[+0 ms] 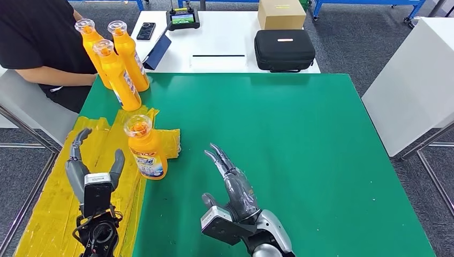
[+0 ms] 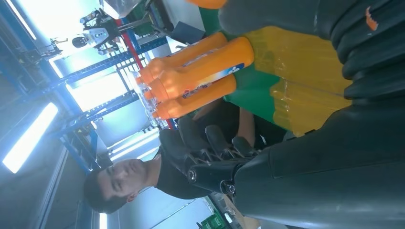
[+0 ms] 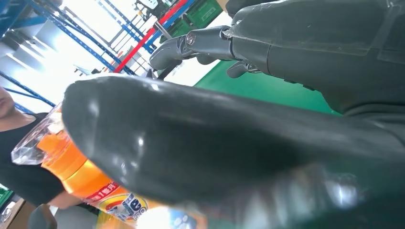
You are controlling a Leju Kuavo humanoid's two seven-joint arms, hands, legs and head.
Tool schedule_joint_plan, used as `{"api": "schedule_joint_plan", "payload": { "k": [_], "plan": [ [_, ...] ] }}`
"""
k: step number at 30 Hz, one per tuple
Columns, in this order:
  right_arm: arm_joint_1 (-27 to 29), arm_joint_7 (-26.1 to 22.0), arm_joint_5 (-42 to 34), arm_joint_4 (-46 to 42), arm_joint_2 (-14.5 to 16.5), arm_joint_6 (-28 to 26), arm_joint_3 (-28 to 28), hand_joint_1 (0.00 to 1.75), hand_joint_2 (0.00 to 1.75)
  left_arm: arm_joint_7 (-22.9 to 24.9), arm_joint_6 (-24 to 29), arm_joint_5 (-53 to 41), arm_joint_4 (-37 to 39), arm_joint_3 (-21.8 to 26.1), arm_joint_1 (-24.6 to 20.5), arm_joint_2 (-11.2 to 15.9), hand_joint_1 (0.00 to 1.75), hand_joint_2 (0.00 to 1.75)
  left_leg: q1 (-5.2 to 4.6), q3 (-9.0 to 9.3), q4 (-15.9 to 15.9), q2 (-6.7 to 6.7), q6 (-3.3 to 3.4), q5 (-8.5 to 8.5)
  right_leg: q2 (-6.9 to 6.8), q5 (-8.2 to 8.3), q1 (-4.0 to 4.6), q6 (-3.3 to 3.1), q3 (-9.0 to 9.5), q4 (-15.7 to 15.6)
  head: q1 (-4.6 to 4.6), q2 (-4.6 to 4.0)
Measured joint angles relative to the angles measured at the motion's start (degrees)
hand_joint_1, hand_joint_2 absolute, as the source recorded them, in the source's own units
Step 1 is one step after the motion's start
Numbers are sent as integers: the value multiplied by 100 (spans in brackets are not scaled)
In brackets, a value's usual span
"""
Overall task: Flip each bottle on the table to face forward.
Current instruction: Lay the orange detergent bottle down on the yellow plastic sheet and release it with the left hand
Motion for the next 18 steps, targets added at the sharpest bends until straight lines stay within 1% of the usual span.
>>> {"api": "schedule_joint_plan", "payload": {
  "k": [1,2,7,12,18],
  "plan": [
    [1,0,0,-7,-7,0,0,0,0,4,-4,-5,22,-5,-7,9,0,44,0,0,0,0,0,0,0,0,0,0,0,0,-1,0],
    [2,0,-1,-11,-13,1,0,0,0,19,-7,-24,46,-10,-16,16,0,0,0,0,0,0,0,0,0,0,0,0,0,0,-1,0],
    [8,0,-1,-13,-29,2,0,0,0,204,86,-268,136,-20,-47,45,0,0,0,0,0,0,0,0,0,0,0,0,0,0,-1,0],
    [48,0,-45,-13,-84,1,-12,0,0,212,307,-398,89,-20,28,67,0,0,0,0,0,0,0,0,0,0,0,0,1,0,0,0],
    [95,-3,-84,-13,-139,-3,-29,0,0,204,367,-451,31,-26,92,87,0,0,0,-1,0,-1,0,0,0,0,0,0,1,0,-1,0]
  ]
}}
